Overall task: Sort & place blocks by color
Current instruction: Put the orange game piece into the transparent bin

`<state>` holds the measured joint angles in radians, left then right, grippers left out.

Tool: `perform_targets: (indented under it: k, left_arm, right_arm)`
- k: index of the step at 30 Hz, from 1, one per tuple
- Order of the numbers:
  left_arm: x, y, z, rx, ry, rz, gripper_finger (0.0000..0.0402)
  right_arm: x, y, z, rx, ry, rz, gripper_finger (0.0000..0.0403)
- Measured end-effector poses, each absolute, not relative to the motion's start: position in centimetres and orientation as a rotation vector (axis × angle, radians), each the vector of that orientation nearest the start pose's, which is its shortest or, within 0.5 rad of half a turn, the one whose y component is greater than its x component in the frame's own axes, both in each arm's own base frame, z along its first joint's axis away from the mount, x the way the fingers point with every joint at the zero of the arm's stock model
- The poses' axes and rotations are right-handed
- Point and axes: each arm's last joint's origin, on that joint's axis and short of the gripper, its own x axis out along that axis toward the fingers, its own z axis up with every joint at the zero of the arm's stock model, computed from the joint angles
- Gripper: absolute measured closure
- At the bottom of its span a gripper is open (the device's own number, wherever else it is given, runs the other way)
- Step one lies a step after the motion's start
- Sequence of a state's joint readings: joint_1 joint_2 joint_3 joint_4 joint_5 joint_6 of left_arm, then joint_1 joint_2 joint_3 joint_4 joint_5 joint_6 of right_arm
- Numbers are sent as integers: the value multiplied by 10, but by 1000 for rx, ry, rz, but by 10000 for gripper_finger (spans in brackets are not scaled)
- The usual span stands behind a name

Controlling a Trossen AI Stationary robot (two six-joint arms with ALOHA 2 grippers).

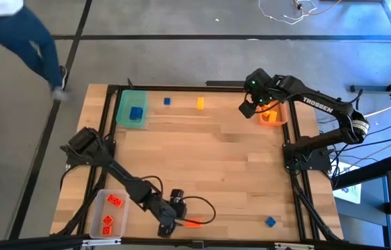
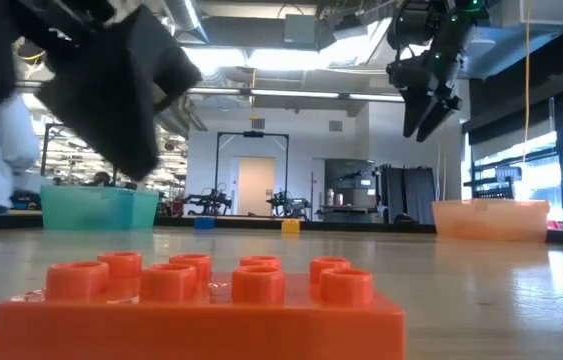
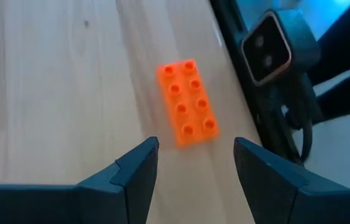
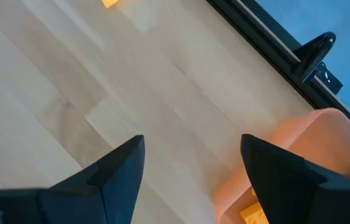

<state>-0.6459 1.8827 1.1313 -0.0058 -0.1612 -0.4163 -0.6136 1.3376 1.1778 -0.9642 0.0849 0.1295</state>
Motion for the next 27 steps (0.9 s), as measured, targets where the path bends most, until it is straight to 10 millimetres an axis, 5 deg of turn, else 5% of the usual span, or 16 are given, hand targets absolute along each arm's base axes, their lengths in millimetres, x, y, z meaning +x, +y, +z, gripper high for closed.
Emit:
perform_targets:
  k: [11,27]
  left_arm:
    - [329,-241,137,-111,708,-290,199]
    - [328,-248,133,-117,670,-295,199]
  right_arm:
    - [207,-149,295,400,1031,-697,136]
    - [209,-150,296,392,1003,-698,136]
